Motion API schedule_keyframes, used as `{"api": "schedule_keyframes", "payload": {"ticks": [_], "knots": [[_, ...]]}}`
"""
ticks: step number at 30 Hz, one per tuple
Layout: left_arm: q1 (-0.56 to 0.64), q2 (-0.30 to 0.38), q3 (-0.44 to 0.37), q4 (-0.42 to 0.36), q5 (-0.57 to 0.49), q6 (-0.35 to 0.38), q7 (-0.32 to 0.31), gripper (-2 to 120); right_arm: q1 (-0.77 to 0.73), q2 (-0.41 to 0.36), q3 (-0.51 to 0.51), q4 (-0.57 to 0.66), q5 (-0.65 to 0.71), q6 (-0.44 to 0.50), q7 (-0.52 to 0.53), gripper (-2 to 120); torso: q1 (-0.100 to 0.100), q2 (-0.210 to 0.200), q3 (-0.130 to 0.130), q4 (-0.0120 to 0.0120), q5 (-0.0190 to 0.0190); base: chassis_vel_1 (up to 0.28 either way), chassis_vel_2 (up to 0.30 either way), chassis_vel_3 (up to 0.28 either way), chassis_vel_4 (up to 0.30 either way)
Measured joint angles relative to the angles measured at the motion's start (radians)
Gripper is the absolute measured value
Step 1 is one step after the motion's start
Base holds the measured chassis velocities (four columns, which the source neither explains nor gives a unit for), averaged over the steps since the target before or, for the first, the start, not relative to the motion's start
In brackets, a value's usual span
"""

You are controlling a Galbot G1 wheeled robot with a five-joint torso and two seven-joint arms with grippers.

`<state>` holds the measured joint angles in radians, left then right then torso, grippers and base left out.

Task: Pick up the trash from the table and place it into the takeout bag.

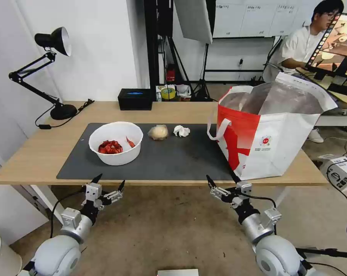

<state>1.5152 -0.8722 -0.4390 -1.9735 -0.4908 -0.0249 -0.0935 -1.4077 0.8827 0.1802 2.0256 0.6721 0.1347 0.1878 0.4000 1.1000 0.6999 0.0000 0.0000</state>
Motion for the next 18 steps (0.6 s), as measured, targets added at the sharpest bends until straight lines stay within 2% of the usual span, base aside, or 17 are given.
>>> {"api": "schedule_keyframes", "payload": {"ticks": [11, 18], "knots": [[-0.002, -0.009, 0.000, -0.002, 0.004, -0.001, 0.000, 100, 0.104, -0.031, -0.065, 0.018, 0.073, -0.046, -0.022, 100, 0.000, 0.000, 0.000, -0.0001, -0.0001, 0.000, 0.000, 0.000, 0.000], [0.016, -0.032, -0.007, -0.018, 0.025, -0.001, 0.001, 100, 0.267, -0.046, -0.190, -0.007, 0.134, -0.100, -0.035, 100, 0.000, 0.000, 0.000, 0.0001, -0.0001, 0.000, 0.000, 0.000, 0.000]]}}
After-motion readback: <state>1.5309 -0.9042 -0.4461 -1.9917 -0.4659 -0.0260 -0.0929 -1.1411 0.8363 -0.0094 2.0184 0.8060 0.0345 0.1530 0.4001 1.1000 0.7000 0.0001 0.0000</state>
